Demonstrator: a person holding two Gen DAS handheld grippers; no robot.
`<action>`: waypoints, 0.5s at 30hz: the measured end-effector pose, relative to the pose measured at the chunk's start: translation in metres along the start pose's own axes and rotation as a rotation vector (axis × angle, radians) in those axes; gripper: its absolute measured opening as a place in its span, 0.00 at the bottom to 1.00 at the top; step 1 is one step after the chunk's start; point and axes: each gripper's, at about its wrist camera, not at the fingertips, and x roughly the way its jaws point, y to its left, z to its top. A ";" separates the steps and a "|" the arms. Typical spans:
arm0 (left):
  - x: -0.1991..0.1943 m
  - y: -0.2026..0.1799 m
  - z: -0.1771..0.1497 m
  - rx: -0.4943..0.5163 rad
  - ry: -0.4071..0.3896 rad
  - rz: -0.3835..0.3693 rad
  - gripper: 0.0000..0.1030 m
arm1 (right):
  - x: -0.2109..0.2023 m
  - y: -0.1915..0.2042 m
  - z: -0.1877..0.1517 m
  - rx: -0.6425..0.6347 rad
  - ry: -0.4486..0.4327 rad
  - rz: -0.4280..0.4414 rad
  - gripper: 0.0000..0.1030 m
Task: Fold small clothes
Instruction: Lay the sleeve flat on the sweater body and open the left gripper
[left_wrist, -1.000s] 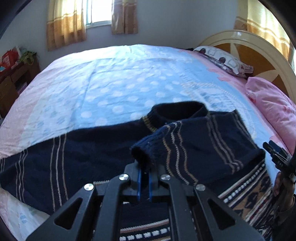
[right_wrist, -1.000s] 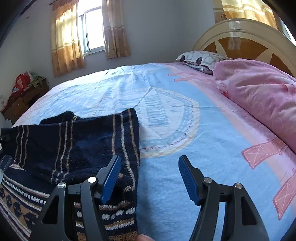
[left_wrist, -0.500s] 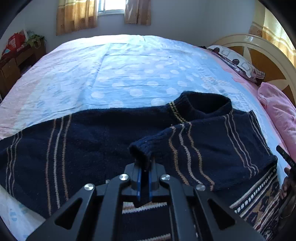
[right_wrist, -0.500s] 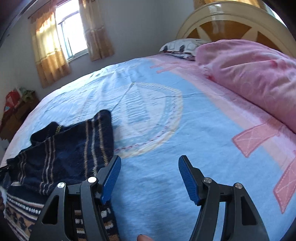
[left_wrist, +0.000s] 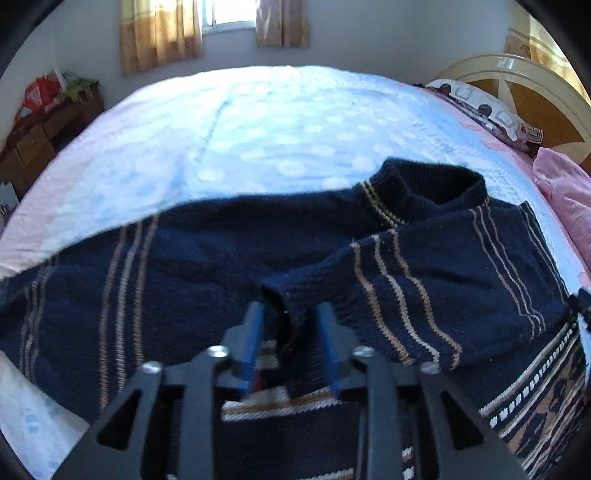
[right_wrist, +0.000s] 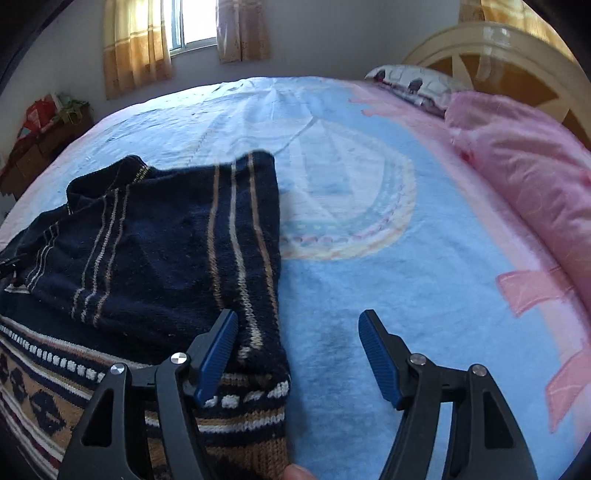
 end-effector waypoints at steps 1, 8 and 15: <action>-0.005 0.001 -0.001 0.005 -0.023 0.014 0.53 | -0.007 0.004 0.003 -0.011 -0.020 0.002 0.66; 0.009 0.005 -0.006 -0.006 0.002 0.059 0.63 | -0.019 0.044 0.033 -0.064 -0.064 0.161 0.66; 0.012 0.002 -0.014 -0.001 -0.012 0.055 0.65 | 0.027 0.075 0.024 -0.109 0.020 0.084 0.51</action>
